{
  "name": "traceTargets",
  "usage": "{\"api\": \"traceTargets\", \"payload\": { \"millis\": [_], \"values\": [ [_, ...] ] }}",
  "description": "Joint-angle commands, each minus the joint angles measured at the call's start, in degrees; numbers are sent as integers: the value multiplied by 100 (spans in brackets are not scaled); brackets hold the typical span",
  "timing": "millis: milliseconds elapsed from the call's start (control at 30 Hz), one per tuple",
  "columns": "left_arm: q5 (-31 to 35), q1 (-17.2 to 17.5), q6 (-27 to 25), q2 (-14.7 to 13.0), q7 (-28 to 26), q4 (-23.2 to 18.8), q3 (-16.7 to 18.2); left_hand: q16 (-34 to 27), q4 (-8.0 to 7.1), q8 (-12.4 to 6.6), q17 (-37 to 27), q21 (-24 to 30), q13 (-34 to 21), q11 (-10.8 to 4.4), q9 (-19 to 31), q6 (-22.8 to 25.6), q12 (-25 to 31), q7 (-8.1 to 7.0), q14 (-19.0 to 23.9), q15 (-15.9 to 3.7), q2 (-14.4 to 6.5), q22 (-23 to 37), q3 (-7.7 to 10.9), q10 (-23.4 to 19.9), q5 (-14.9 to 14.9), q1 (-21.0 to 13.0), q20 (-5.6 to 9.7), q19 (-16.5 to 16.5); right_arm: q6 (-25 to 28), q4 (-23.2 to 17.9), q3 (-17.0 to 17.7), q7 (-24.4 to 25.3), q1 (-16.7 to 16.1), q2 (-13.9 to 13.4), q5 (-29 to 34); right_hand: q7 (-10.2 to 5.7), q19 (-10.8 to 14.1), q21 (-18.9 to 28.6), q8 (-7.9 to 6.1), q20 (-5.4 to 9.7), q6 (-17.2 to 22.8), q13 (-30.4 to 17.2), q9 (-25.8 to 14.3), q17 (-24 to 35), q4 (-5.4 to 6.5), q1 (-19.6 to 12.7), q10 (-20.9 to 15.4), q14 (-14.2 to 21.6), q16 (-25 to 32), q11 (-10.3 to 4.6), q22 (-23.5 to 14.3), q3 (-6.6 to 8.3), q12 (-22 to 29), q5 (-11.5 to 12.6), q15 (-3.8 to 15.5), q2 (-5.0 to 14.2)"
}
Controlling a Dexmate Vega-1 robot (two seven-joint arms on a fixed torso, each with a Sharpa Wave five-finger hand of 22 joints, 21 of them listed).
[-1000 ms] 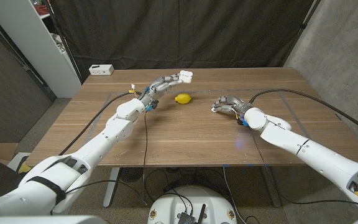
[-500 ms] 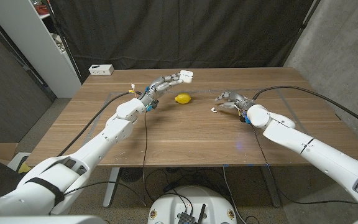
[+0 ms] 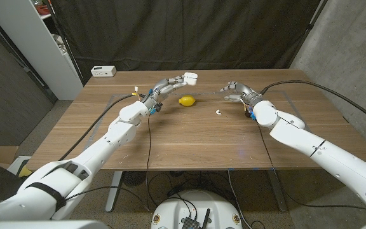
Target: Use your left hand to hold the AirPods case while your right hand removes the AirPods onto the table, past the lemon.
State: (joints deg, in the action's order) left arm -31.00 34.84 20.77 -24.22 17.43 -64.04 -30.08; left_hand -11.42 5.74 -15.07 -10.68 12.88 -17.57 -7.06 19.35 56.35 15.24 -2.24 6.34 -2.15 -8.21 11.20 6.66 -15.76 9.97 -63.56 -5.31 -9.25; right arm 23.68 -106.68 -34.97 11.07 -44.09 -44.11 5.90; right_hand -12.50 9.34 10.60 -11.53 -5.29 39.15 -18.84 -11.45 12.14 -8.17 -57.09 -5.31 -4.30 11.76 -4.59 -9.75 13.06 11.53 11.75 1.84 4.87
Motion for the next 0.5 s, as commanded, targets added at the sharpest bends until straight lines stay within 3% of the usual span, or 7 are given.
{"api": "traceTargets", "payload": {
  "millis": [33,233,500],
  "values": [
    [-1,69,44,-6,-29,-41,4,4,119,-49,1,35,-11,-12,780,370,-3,-329,-37,-227,-51,2,176,10,26,5,-8,-43,-172,-409,269,501,-177,73,141,-31,71,45,-46,25,95,-9,-19,25,48,53,-73,19,34,32,-7,3,75,27,17,27],
    [-21,75,64,-5,2,-24,9,5,122,-43,1,36,-11,-2,775,368,-4,-314,-40,-233,-49,2,180,14,26,7,2,-48,-423,-445,214,774,-200,146,466,-19,125,59,-94,39,259,4,-27,17,70,107,-201,115,72,43,-6,-22,133,15,7,32],
    [-34,104,71,-31,34,-60,13,5,127,-42,2,34,-11,7,781,363,-1,-334,-42,-232,-50,1,187,8,26,7,-6,-44,-706,-484,209,665,-171,210,556,100,150,60,-106,46,351,15,-25,4,70,131,-230,150,79,30,-5,-42,147,10,19,19]
  ]
}}
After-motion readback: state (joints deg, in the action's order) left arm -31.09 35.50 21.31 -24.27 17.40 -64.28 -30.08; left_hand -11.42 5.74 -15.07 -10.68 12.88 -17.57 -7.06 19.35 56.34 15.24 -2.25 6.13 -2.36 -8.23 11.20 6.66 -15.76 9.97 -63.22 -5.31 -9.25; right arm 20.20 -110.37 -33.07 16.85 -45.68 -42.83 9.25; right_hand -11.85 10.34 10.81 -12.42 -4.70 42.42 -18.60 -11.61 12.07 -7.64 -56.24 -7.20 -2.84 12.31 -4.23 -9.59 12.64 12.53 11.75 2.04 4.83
